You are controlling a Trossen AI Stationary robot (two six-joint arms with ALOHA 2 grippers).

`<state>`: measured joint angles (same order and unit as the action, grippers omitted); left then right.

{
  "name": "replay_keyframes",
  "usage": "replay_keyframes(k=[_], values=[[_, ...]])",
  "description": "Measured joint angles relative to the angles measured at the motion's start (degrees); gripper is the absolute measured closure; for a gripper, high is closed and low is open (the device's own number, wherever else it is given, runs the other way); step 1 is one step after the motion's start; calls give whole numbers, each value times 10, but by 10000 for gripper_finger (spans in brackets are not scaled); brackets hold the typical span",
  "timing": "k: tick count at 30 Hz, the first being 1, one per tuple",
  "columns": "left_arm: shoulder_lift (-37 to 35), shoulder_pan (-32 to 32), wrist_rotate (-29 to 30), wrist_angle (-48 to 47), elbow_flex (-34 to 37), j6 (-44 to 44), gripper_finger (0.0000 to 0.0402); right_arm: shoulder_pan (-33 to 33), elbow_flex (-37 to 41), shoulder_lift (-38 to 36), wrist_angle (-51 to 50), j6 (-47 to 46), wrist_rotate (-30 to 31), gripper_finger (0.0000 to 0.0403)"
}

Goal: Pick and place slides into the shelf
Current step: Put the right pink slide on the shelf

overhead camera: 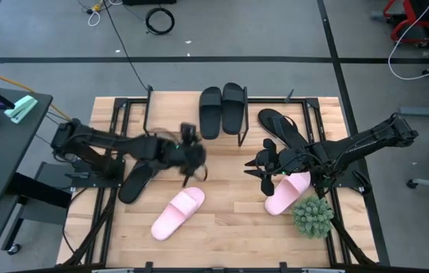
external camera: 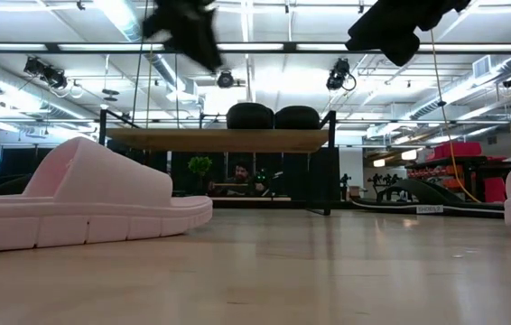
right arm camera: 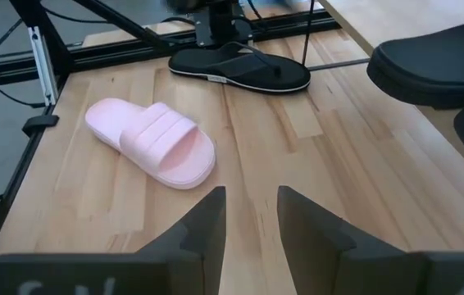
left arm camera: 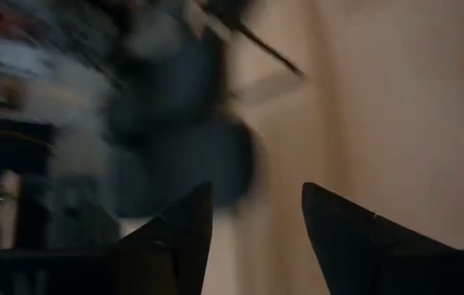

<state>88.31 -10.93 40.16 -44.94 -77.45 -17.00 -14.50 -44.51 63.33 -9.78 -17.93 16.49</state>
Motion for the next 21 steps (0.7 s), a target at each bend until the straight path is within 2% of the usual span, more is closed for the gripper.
replay_keyframes(k=[4,7,14,21], values=[[0,-80,-44,-135,0,172,211,0,0,0,-1,0,0,286],[1,-139,-91,-155,0,255,212,0,0,0,0,0,0,286],[1,-257,-126,-158,0,310,212,0,0,0,0,-3,0,286],[2,-313,-122,-158,1,391,212,-12,0,30,-2,-109,1,286]])
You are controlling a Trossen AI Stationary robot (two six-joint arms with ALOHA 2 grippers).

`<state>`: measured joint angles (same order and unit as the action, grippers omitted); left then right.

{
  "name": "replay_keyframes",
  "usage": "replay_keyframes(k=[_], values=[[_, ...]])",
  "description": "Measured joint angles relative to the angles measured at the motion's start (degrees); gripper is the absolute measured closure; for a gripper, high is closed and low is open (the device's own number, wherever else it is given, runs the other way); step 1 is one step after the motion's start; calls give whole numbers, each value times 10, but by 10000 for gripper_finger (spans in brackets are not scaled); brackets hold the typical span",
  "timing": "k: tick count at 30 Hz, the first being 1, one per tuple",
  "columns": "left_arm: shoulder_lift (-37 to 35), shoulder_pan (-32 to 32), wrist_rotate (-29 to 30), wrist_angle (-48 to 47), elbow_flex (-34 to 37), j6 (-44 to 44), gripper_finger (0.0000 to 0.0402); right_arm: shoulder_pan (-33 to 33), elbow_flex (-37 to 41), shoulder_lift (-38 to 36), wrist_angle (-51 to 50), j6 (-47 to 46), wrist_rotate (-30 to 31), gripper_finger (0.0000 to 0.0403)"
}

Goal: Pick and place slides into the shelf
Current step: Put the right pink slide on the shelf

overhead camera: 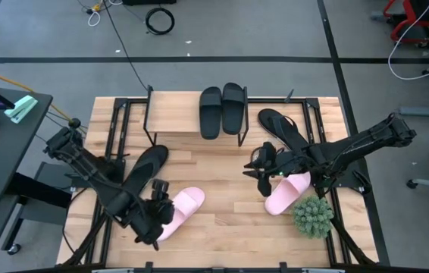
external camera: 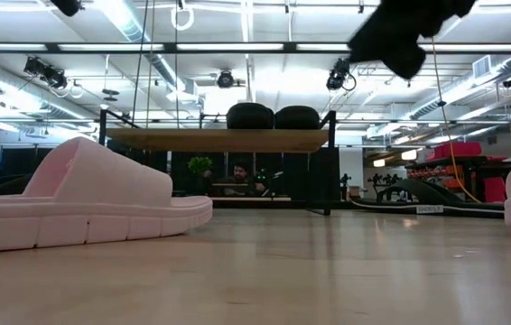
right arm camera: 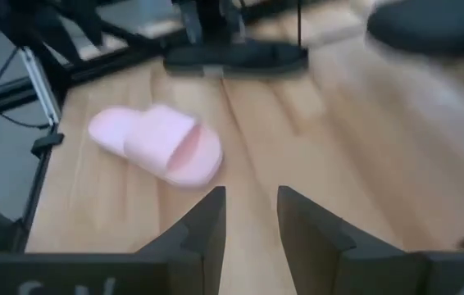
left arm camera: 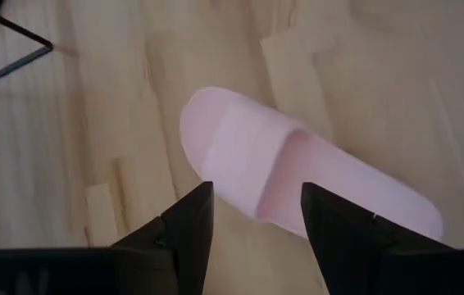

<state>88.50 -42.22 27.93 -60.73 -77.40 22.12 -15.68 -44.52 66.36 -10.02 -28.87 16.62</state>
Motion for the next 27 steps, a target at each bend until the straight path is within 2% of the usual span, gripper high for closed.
replay_keyframes(k=[3,7,11,14,17,22,27], values=[[0,-2,4,0,0,18,212,-13,0,54,-10,-14,-12,286],[0,1,5,0,0,24,212,-21,0,127,-13,-7,-64,286],[0,4,5,0,0,41,212,-17,0,156,-15,-91,-71,286],[0,4,5,0,0,43,212,-18,0,147,-38,-128,-72,286],[0,4,5,0,0,43,215,-19,0,116,-107,-156,-83,286],[0,4,5,0,0,55,224,-25,0,57,-267,-299,-126,286],[0,4,5,0,0,58,233,-53,0,22,-402,-384,-226,286]])
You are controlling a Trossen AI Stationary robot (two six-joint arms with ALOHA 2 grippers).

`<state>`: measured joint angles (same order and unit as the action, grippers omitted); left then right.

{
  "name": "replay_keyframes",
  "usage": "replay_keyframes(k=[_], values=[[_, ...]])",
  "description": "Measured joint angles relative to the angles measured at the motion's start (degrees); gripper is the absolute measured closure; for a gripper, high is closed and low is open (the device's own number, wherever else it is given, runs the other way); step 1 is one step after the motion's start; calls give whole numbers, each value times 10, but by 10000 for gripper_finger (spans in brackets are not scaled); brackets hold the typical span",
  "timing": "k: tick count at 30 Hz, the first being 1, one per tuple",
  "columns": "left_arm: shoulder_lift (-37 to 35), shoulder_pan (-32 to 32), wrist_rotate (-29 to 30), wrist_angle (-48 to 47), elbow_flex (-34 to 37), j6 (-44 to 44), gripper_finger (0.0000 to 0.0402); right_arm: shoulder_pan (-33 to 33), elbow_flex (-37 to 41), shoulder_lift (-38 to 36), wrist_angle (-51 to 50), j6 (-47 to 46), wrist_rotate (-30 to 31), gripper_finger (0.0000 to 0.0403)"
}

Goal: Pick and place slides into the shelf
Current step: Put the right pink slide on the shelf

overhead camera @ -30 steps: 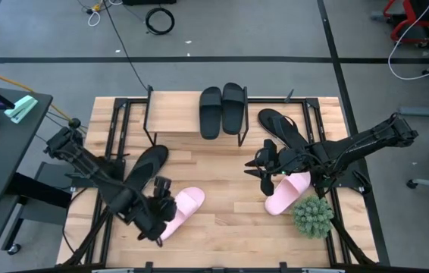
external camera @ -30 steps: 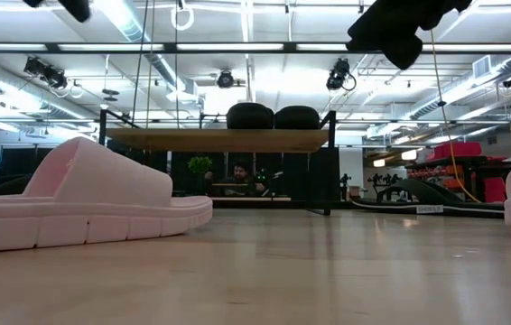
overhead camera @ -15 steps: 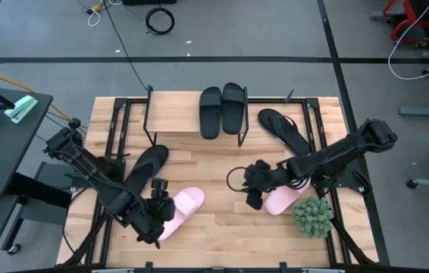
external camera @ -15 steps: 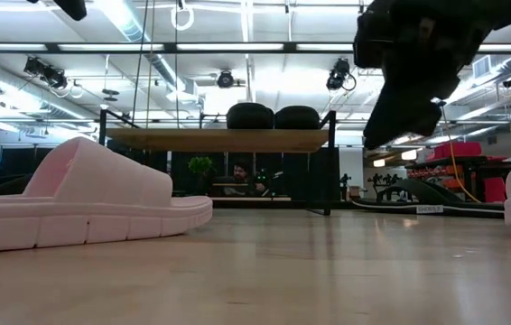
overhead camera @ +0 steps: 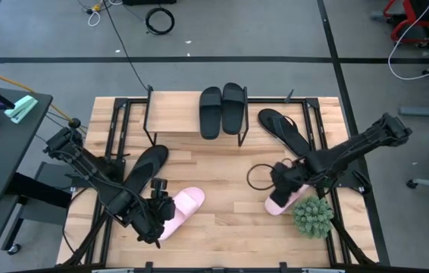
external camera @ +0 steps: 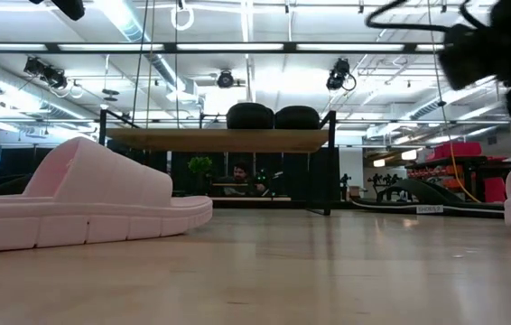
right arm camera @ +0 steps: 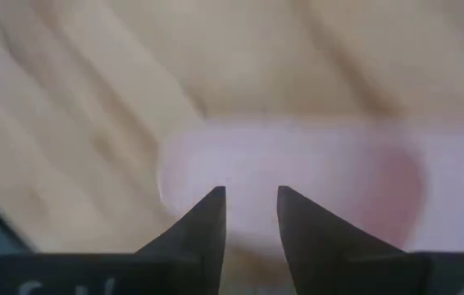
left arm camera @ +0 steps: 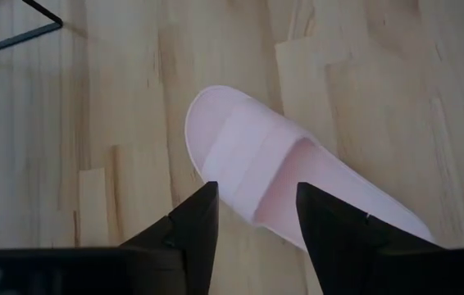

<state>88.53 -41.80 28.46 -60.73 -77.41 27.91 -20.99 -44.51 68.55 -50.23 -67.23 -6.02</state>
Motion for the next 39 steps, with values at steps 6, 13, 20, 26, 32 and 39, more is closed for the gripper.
replay_keyframes(k=[6,13,20,26,32,39], values=[[0,0,0,0,0,0,241,-13,0,-16,-75,-17,-46,286],[0,0,0,0,0,0,252,-13,0,-15,-175,-25,54,286],[0,0,0,0,0,1,263,-13,0,19,-136,23,89,286],[0,0,0,0,0,42,261,-13,0,59,-157,32,92,286],[0,0,0,0,0,48,264,-13,-2,91,-194,28,121,286],[0,0,0,0,0,48,273,-13,-2,101,-198,38,136,308]])
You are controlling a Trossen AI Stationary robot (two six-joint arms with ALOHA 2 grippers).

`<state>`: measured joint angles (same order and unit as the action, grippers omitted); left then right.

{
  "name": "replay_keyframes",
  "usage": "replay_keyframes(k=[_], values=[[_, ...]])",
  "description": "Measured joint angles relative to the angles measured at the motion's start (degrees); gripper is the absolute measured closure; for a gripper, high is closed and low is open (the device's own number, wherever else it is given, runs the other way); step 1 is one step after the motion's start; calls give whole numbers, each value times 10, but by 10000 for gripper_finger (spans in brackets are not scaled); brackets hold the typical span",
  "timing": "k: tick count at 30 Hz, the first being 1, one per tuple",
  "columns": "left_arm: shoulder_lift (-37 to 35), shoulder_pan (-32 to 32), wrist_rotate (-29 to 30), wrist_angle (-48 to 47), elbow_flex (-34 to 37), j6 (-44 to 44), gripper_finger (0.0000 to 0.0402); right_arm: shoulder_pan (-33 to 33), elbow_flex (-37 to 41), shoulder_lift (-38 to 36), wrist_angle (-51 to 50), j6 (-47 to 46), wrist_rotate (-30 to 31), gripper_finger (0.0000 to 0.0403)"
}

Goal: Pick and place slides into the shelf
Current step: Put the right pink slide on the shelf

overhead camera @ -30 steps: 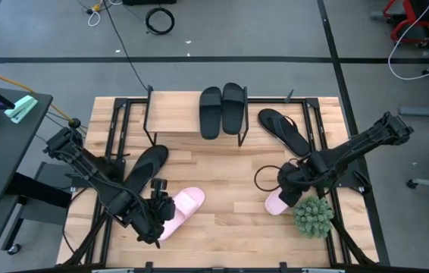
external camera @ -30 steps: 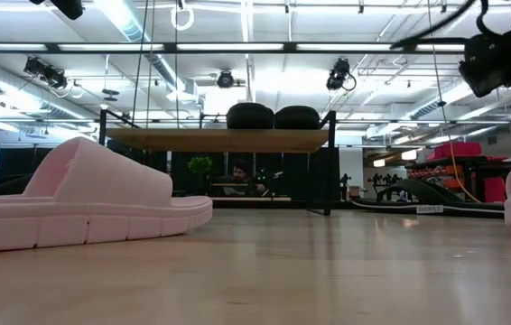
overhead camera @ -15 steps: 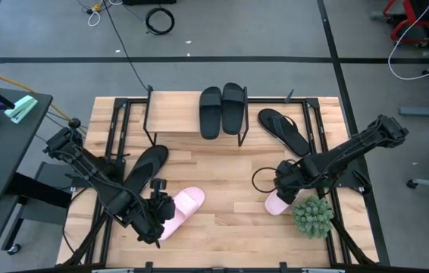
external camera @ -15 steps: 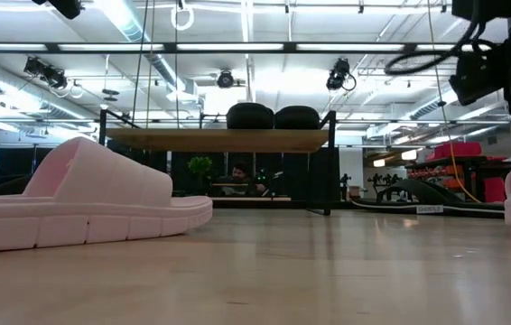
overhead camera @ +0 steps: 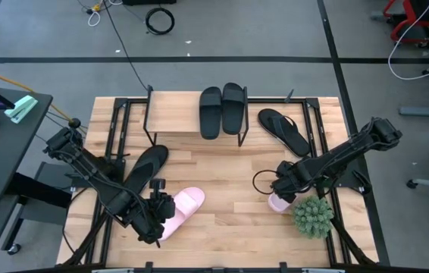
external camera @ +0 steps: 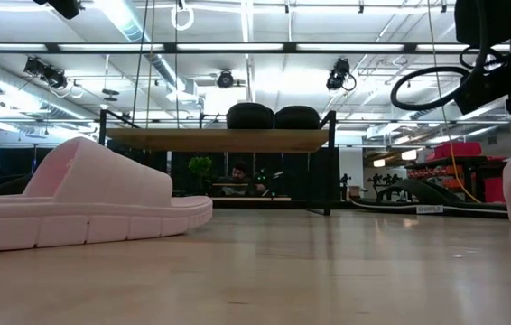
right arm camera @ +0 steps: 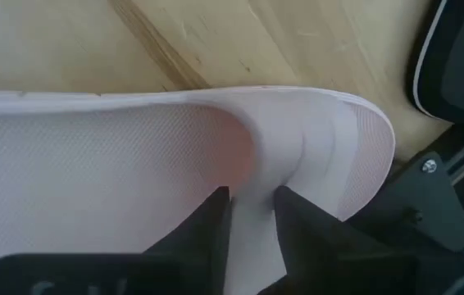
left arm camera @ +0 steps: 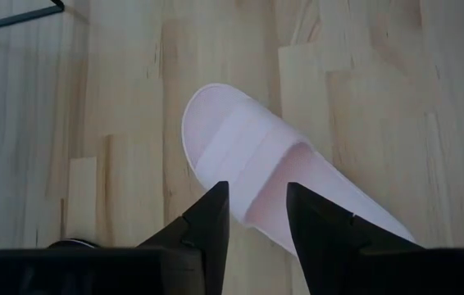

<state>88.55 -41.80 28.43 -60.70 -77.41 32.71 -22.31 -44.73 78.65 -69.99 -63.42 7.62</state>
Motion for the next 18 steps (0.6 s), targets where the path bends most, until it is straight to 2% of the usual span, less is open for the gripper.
replay_keyframes(k=[8,14,18], values=[[0,0,0,0,0,1,270,0,0,0,-17,0,8,388],[0,0,0,0,0,1,279,-1,-8,-11,-16,-8,32,391],[0,0,0,0,0,-2,279,-11,-60,-19,-25,-4,111,393]])
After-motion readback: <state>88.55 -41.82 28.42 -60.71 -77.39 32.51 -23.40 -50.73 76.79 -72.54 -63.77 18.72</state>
